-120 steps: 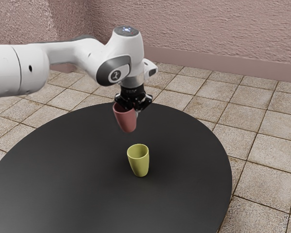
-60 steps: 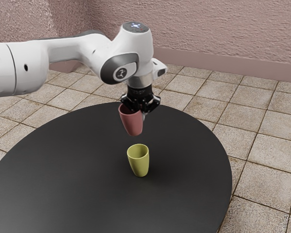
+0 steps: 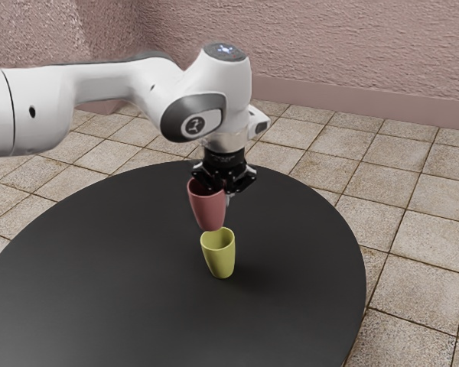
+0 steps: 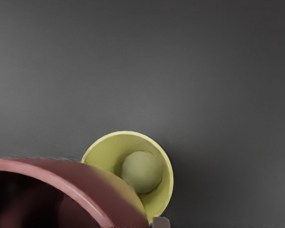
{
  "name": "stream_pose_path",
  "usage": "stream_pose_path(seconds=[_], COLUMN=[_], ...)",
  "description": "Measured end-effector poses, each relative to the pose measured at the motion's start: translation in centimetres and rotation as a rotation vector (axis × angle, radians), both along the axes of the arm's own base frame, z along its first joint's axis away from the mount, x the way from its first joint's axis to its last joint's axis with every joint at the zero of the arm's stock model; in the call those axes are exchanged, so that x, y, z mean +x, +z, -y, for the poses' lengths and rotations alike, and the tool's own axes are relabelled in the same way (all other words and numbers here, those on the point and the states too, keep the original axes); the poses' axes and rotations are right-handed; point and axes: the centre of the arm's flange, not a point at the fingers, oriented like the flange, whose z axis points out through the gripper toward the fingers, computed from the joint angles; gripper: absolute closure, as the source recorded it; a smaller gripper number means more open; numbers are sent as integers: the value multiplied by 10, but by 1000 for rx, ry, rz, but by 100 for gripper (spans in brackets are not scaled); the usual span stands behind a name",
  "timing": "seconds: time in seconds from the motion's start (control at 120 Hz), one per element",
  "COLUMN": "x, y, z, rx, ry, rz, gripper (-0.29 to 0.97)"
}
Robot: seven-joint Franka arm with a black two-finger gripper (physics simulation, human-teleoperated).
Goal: Place the left cup onto the right cup
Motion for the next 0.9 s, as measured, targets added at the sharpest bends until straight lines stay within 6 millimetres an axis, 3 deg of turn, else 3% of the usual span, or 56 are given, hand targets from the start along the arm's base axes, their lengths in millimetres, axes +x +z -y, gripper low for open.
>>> stream_pose_path(seconds=[0.275,0.9], x=[-4,9], y=[-6,-23], z=[4,-1], rx=[-1,6], ry=[46,87], rz=[-5,12], gripper=[78,78])
